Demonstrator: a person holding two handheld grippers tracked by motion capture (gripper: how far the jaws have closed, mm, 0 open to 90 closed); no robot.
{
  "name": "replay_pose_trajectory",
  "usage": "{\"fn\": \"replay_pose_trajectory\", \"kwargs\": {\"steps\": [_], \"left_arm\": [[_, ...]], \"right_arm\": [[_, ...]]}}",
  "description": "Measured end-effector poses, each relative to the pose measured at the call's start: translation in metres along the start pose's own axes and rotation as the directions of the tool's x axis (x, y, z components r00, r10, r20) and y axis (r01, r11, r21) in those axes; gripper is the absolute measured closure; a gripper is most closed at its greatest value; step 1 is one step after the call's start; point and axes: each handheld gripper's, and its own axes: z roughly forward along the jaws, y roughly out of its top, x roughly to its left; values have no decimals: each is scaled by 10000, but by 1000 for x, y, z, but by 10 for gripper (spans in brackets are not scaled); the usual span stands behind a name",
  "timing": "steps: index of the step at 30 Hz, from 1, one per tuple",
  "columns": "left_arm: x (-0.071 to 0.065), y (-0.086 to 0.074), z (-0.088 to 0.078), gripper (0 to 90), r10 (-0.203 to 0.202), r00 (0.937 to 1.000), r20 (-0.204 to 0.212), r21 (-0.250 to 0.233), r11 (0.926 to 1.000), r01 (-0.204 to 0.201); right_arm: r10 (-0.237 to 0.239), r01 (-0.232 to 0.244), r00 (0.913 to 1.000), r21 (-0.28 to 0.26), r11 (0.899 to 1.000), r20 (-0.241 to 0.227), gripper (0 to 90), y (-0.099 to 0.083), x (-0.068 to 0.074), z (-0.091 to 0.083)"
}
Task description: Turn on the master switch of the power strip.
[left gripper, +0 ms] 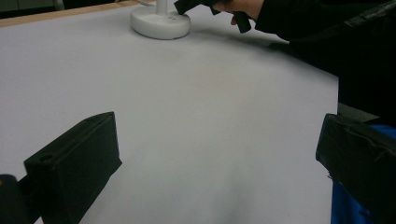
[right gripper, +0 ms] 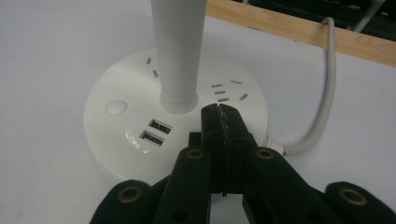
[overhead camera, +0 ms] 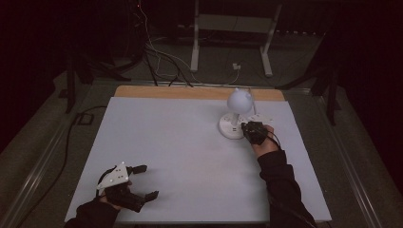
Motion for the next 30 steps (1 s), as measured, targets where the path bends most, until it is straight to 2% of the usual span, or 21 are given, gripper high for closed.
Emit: {"fn": "replay_pose_trajectory", "kwargs": {"steps": [7,16,19,21,23,27,30], "left_arm": [[0,0,0,2,4,10000,2,-8,10000,-4],[0,0,0,2,10,10000,27,-12,10000,-10],[-1,0,0,2,44,10000,44,-3,10000,-44],[-1,0,0,2,69,10000,47,5,10000,-69],[0,0,-1,2,26,10000,30,-22,10000,-26],[0,0,-1,2,2,10000,11,-60,10000,-2],[1,0,-1,2,-32,10000,4,-62,10000,32]], "right_arm": [[-29,28,10000,31,10000,59,900,-1,1,1],[-201,191,9994,368,9991,271,900,2,4,2],[-121,109,9996,413,9991,272,900,3,3,2],[-408,387,9982,481,9981,432,900,4,6,2],[-328,312,9987,410,9987,388,900,3,5,2],[-473,461,9978,262,9986,473,900,1,6,2],[-305,305,9995,-48,9995,39,900,2,1,0]]}}
